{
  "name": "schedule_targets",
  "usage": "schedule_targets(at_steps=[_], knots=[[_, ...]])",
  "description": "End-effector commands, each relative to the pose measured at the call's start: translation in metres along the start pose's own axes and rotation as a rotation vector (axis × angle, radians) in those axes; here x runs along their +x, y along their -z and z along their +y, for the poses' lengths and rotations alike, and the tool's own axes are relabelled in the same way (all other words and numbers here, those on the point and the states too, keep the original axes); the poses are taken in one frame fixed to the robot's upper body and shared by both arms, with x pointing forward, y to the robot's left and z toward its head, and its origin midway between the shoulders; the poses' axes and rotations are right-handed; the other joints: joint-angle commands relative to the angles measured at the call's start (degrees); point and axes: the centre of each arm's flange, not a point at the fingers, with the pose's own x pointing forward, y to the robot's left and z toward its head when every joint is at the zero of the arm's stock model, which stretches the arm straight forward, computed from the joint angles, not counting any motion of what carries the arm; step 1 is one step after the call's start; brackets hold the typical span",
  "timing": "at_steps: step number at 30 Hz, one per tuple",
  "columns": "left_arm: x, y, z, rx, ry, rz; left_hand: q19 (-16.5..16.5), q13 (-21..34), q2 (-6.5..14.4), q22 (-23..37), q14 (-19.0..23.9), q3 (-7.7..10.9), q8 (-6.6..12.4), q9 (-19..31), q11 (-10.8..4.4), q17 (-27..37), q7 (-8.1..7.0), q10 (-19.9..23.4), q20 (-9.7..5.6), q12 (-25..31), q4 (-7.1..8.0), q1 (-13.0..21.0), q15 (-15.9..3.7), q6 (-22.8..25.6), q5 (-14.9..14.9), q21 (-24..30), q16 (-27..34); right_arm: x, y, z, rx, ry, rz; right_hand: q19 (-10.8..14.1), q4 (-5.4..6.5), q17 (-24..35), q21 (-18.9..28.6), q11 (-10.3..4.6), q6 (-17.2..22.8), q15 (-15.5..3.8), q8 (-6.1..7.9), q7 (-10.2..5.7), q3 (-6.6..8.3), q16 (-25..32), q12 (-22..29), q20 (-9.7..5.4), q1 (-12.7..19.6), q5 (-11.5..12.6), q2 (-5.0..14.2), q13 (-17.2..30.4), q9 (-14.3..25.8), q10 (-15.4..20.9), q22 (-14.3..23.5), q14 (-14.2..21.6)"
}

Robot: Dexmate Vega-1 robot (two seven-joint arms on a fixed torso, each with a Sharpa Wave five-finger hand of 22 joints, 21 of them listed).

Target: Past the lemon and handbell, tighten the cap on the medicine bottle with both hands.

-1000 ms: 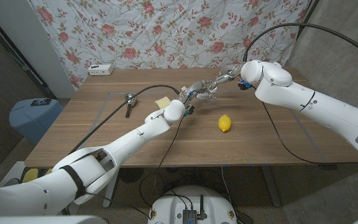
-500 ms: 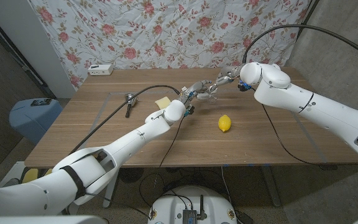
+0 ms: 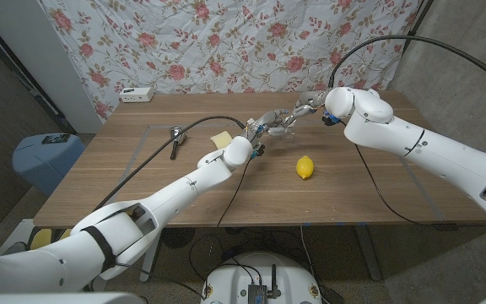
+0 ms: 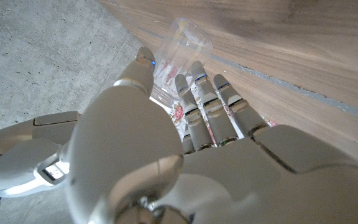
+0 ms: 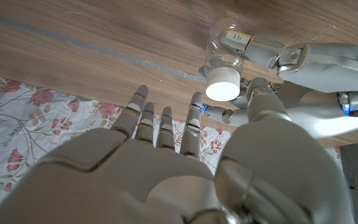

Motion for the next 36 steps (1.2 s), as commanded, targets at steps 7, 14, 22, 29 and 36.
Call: schedule_targets(at_steps=[7, 14, 22, 29, 36], knots=[[-0.0017, 0.0005, 0.0005, 0.001, -0.003, -0.004, 0.0, 0.2, 0.4, 0.0, 1.6, 3.55, 0.12, 0.1, -2.93, 0.3, 0.37, 3.5, -0.32, 0.3, 2.77, -0.1, -4.08, 0.2, 0.4, -0.1, 0.3, 0.0042, -0.001, 0.0032, 0.004, 0.001, 0.005, 0.9, -0.02, 0.1, 0.6, 0.05, 2.3, -0.29, 1.13, -0.38, 0.8, 0.5, 0.4, -0.19, 1.1, -0.1, 0.0, 0.1, 0.5, 1.1, 0.1, 0.9], [-0.0009, 0.0006, 0.0005, 0.0, 0.0, -0.006, 0.0, 0.2, 0.3, 0.0, 1.7, 3.78, 0.12, 0.1, -2.92, 0.3, 0.33, 3.7, -0.45, 0.4, 2.72, -0.1, -4.13, 0.2, 0.4, -0.1, 0.3, 0.0058, -0.0002, 0.0044, 0.008, 0.001, 0.008, 1.5, 0.02, 0.1, 0.7, -0.11, 3.4, -0.65, 1.7, -0.5, 1.06, 0.5, 0.5, -0.59, 1.7, -0.1, 0.2, 0.1, 0.7, 1.6, 0.1, 1.4], [0.0007, 0.0002, -0.0003, 0.0, 0.005, -0.007, -0.2, 0.2, 0.3, 0.0, 1.7, 3.95, 0.14, 0.1, -3.11, 0.3, 0.01, 3.6, -0.63, 0.3, 2.7, -0.3, -4.15, 0.3, 0.4, -0.1, 0.3, 0.0079, 0.0014, 0.0051, 0.011, 0.005, 0.008, 1.9, 0.12, 0.1, 0.7, -0.36, 4.6, -1.08, 2.27, -0.98, 1.09, 0.6, 0.5, -0.9, 1.9, -0.2, 0.15, 0.1, 0.9, 2.0, 0.1, 1.8], [0.0022, 0.0001, -0.0003, -0.001, 0.005, -0.008, -0.3, 0.2, 0.1, 0.0, 1.7, 4.06, 0.17, 0.1, -3.16, 0.3, -0.19, 3.7, -0.8, 0.3, 2.66, -0.4, -4.17, 0.4, 0.4, -0.2, 0.3, 0.0097, 0.0024, 0.0043, 0.013, 0.007, 0.009, 2.3, 0.26, 0.1, 0.8, -0.47, 5.3, -1.3, 2.67, -1.15, 1.12, 0.7, 0.5, -1.09, 2.1, -0.2, 0.27, 0.1, 1.1, 2.4, 0.1, 2.2], [0.0035, 0.0001, -0.0011, -0.003, 0.008, -0.008, -0.3, 0.2, 0.1, 0.0, 1.7, 4.18, 0.15, 0.1, -3.18, 0.3, -0.21, 3.6, -0.77, 0.3, 2.65, -0.5, -4.15, 0.4, 0.4, -0.1, 0.3, 0.0107, 0.0031, 0.004, 0.015, 0.01, 0.007, 2.5, 0.37, 0.2, 0.8, -0.47, 6.0, -1.33, 3.04, -1.35, 1.17, 0.7, 0.5, -1.19, 2.2, -0.2, 0.47, 0.1, 1.2, 2.6, 0.1, 2.4]])
